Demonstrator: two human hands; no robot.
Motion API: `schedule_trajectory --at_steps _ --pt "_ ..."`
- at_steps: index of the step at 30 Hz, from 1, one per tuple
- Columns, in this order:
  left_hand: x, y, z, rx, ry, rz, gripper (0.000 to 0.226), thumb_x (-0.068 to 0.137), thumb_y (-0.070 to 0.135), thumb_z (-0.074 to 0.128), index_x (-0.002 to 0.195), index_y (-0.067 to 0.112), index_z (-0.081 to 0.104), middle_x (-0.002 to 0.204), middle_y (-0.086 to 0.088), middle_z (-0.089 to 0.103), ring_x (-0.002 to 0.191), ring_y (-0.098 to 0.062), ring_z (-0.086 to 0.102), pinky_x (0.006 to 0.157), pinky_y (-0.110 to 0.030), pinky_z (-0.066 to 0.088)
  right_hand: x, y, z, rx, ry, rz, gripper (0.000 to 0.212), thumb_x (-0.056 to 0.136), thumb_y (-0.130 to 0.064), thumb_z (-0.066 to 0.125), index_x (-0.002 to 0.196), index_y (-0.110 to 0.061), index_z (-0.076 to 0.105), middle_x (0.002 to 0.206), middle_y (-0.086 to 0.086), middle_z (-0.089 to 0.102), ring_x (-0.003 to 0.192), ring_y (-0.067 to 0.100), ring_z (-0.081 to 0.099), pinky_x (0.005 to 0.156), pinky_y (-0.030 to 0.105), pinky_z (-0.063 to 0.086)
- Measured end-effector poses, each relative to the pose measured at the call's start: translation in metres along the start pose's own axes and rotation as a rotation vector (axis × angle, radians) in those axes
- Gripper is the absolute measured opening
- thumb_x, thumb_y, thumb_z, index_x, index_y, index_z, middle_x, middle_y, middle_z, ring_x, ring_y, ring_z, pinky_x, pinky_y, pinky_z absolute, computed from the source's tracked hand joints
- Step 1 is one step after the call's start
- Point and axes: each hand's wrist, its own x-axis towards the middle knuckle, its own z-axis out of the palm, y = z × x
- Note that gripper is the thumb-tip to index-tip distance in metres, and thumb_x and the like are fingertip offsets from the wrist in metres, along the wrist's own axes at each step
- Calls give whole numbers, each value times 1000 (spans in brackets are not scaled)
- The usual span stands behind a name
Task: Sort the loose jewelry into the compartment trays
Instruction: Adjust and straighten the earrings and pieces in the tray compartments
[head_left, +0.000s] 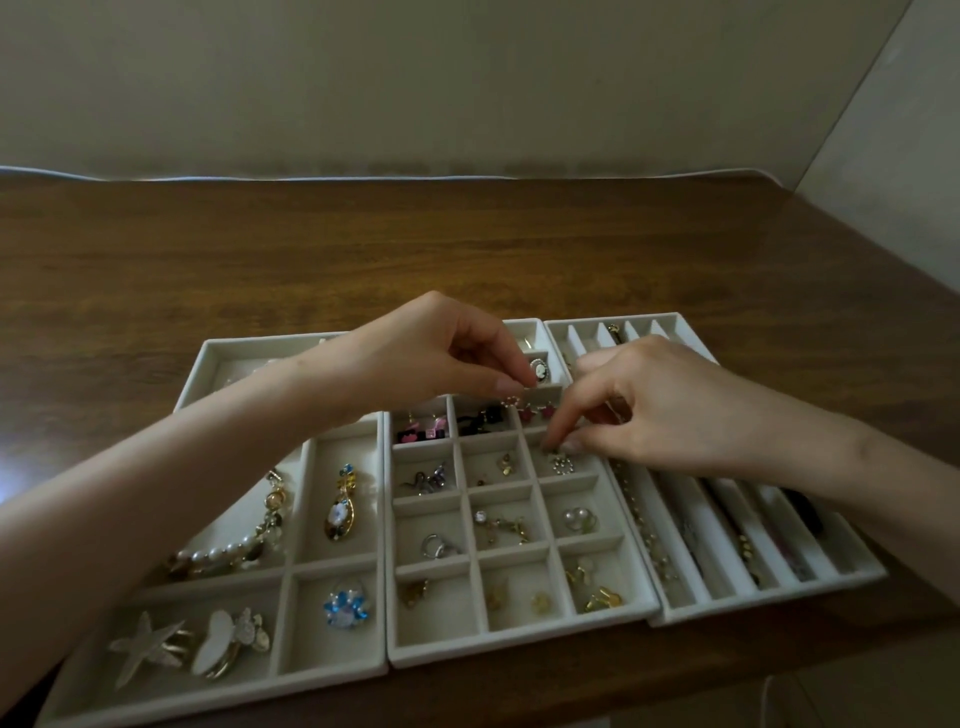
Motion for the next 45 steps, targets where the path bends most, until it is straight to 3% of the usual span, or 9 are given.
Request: schedule_trajectory --at_steps 4,9,12,15,21,25,31,36,45 --pt "1 -1 1 64 -2 38 10 78 15 70 88 18 72 83 -14 69 66 -23 57 62 -26 46 1 0 1 -40 -3 -1 9 84 -31 68 89 -35 74 71 -20 50 70 -7 48 62 13 31" --pt "1 -1 2 114 8 49 8 79 19 69 86 22 72 79 -9 69 68 -24 60 61 -33 48 0 0 2 -103 28 -27 8 82 -33 70 88 -34 74 70 -20 48 69 -5 47 61 13 32" --pt "1 0 3 114 29 49 7 80 21 69 86 22 72 69 -3 65 58 -15 53 56 -28 43 1 -1 7 -139 90 -48 6 79 -35 72 85 -33 73 66 -23 43 66 -7 43 60 11 26" --pt "1 1 2 123 36 48 8 80 20 69 87 21 72 75 -6 69 70 -25 61 64 -35 49 2 -2 11 -196 128 -65 7 80 -38 71 84 -32 71 68 -22 40 66 -5 39 59 10 25" --pt "-1 4 3 113 18 50 9 80 16 69 87 20 71 80 -1 71 77 -19 65 69 -29 51 2 -1 14 -233 168 -82 6 82 -33 69 87 -29 71 66 -21 39 62 -6 37 56 10 23" --pt "-2 4 4 112 4 53 9 79 16 70 87 19 71 82 -5 71 78 -25 65 72 -38 52 0 1 8 -129 199 -72 4 79 -34 72 77 -33 68 64 -16 50 61 -1 47 56 13 28" --pt "-5 12 5 97 -78 53 12 78 13 71 90 15 70 76 7 69 65 1 62 56 -7 42 4 27 -14 252 396 -69 11 77 -34 65 78 -23 69 66 -2 63 59 8 56 55 15 45" --pt "-4 17 16 264 -66 89 11 78 18 72 86 23 69 77 9 68 68 1 60 60 -10 43 19 47 -12 435 371 -79 14 77 -32 67 80 -19 69 73 1 67 63 10 59 57 15 47" --pt "-6 19 29 427 -37 83 11 77 23 74 82 30 67 79 14 65 76 0 58 69 -18 48 49 64 -3 449 452 -120 7 83 -22 68 82 -16 70 71 -2 66 60 4 55 56 13 44"
